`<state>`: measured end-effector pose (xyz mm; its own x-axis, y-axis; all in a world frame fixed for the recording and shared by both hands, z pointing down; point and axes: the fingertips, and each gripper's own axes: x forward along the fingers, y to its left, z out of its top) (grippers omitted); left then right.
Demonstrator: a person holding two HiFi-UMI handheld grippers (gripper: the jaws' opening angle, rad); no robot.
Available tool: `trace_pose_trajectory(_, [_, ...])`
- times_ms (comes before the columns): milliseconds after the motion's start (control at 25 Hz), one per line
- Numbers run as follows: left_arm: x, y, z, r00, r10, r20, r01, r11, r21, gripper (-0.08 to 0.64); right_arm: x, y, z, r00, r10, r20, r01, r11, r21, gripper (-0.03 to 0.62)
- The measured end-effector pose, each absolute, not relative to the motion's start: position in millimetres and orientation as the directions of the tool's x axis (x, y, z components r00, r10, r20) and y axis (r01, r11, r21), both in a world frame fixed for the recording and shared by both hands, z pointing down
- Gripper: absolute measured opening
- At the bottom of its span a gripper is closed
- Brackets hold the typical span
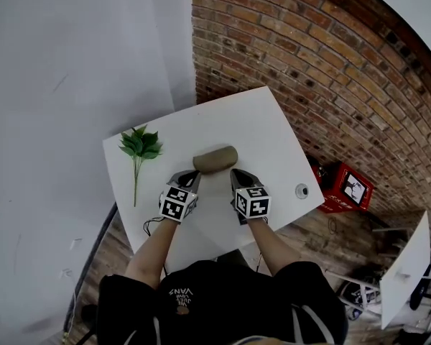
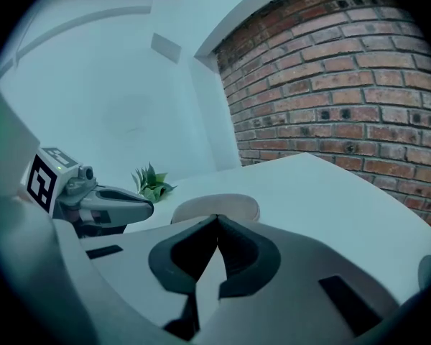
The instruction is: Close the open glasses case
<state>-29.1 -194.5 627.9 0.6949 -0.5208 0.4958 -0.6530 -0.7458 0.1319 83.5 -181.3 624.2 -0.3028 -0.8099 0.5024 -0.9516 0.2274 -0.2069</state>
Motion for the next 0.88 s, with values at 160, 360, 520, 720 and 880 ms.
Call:
trace_pose_trajectory(160, [-35.9,-177.5,610.8,0.719,-0.522,0.459,-0.633,-0.764,0.122,0.009,79.9,-156.2,610.1,-0.283,-0.839,0.465,-0.954,0.196,-0.226,0.000])
trace_pose_trajectory(360, [-51.6,-150.1,590.1,0.751,-0.519,0.408,-0.608,-0.785,0.121,0.009,67.9,-120.5,593.1,-0.261,-0.869,0.421,-0.955,0.168,-0.245,0.000])
trace_pose_trajectory(520, [-61.9,-123.2,572.9,0.784,-0.498,0.370,-0.573,-0.811,0.122,0.009,54.9,-93.9,579.8,-0.242,-0.888,0.391,-0.956,0.149,-0.254,0.000])
trace_pose_trajectory(720, [-69.8,-91.9,557.6,0.820,-0.470,0.326,-0.529,-0.841,0.118,0.009,42.8,-62.2,567.4,-0.206,-0.912,0.356,-0.960,0.119,-0.252,0.000])
trace_pose_trajectory(880, [-80.0,-69.7,552.0,0.841,-0.447,0.303,-0.501,-0.856,0.128,0.009,32.2,-38.7,561.2,-0.185,-0.923,0.337,-0.962,0.100,-0.254,0.000])
